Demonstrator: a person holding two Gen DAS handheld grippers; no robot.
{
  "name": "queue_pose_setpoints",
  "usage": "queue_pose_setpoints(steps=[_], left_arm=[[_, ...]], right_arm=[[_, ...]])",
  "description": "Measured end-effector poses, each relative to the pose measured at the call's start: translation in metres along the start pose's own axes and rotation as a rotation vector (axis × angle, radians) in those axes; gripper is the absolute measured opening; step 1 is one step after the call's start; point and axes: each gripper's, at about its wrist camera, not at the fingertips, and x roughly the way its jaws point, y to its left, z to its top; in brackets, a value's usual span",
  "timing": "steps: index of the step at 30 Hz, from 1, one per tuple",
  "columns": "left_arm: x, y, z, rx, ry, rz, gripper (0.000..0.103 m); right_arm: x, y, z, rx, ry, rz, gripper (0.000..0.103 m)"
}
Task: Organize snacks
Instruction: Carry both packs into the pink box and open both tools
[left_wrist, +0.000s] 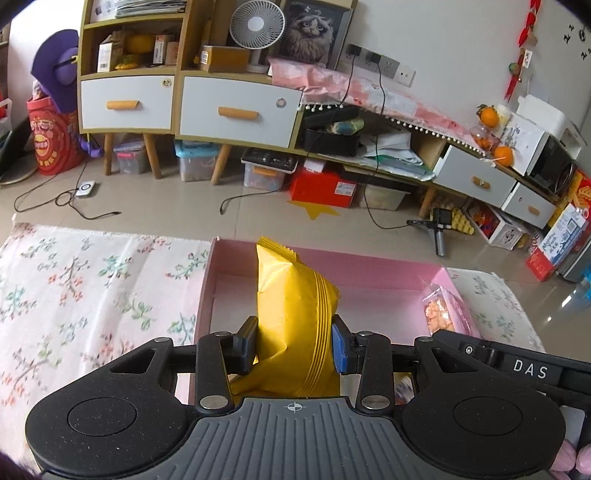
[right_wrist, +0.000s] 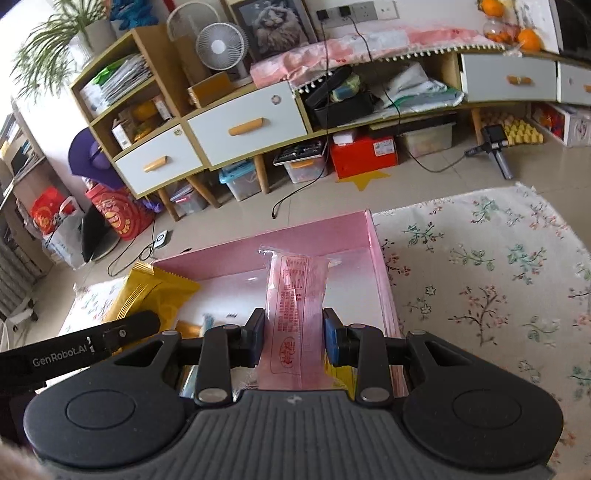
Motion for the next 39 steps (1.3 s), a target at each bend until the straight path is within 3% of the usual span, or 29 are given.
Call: queue_pose_setpoints(steps=[8,11,12,14,15,27,39], left_arm=[[0.024,0.006,0.002,-0.011,0.007,0.005,0.037],[0.027,0.003,0.001,0.029,0.005,0.011,0.04],[0.027,0.003,0.001,0.038,0.004,0.008,0.046],[0.022,0.001,0.0,0.038,-0.018,0.017,0.063],[0.018,0.001,0.0,0.033,-0.034,0.022,0.072],[-0.02,-0.011,-0.003,0.061,-0.032,0.006,0.081],[-0.068,-0.016,-0.027,0.057,-0.017,0.011,0.088]], right_arm=[[0.014,-0.002,-0.001,0.02,0.003,0.021,0.029],[0.013,0.0,0.0,0.025,-0.007,0.023,0.032],[0.01,0.001,0.0,0.03,-0.018,0.02,0.034],[0.008,0.001,0.001,0.035,-0.027,0.027,0.057],[0.005,0.002,0.001,0.033,-0.03,0.032,0.061],[-0.02,0.006,0.007,-0.022,-0.041,0.001,0.071],[-0.057,0.008,-0.007,-0.073,-0.049,-0.033,0.086]])
